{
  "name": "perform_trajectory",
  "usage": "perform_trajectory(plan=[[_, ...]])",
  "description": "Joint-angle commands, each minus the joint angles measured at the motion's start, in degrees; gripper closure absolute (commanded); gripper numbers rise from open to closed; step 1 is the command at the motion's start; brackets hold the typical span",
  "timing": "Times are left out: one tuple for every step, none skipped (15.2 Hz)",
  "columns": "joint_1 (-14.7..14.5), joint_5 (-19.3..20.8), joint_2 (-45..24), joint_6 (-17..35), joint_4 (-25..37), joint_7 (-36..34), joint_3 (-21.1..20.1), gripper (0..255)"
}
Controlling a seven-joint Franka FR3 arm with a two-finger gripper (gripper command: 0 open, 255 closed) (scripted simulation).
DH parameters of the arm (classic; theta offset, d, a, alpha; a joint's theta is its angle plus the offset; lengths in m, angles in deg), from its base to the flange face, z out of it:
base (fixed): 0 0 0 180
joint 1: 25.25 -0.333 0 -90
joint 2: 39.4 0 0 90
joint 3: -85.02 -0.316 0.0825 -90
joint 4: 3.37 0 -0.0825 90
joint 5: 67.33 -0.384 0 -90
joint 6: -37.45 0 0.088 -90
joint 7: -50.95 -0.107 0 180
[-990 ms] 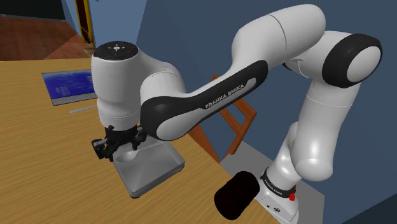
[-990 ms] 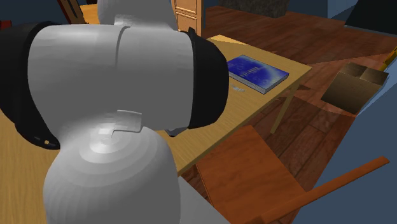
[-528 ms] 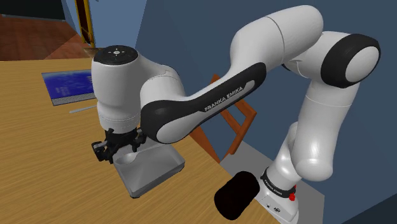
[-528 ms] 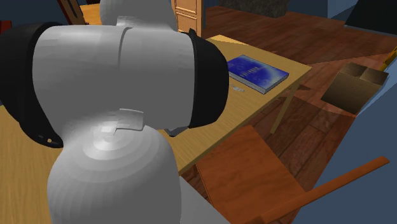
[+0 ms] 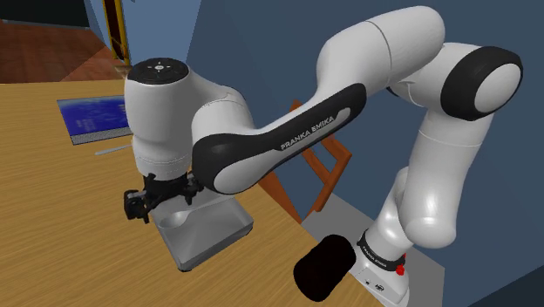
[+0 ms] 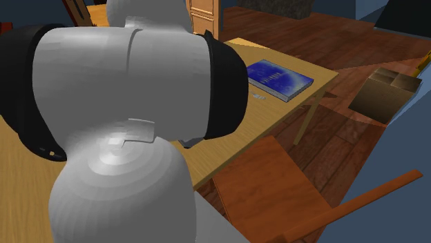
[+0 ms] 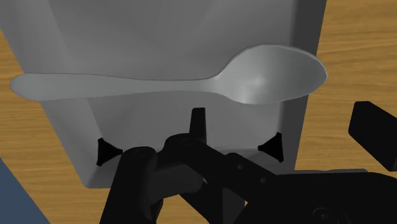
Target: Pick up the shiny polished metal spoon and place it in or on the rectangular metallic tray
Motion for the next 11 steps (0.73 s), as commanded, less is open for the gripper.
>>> perform_trajectory(plan=[[0.06, -1.35, 1.64, -2.42, 1.09, 0.70, -0.57, 0], [0.10, -2.10, 2.51, -3.99, 1.98, 1.18, -0.85, 0], [0.12, -2.65, 3.14, -5.26, 2.74, 1.54, -1.05, 0], [0.12, -2.65, 3.14, -5.26, 2.74, 1.54, -1.04, 0], [0.11, -2.65, 3.14, -5.26, 2.74, 1.54, -1.04, 0], [0.12, -2.65, 3.15, -5.26, 2.74, 1.54, -1.04, 0], [0.11, -2.65, 3.14, -5.26, 2.74, 1.54, -1.04, 0], [0.11, -2.65, 3.14, -5.26, 2.74, 1.54, -1.04, 0], [0.11, -2.65, 3.14, -5.26, 2.74, 1.54, -1.04, 0], [0.11, -2.65, 3.14, -5.26, 2.74, 1.54, -1.04, 0], [0.11, -2.65, 3.14, -5.26, 2.74, 1.54, -1.04, 0]])
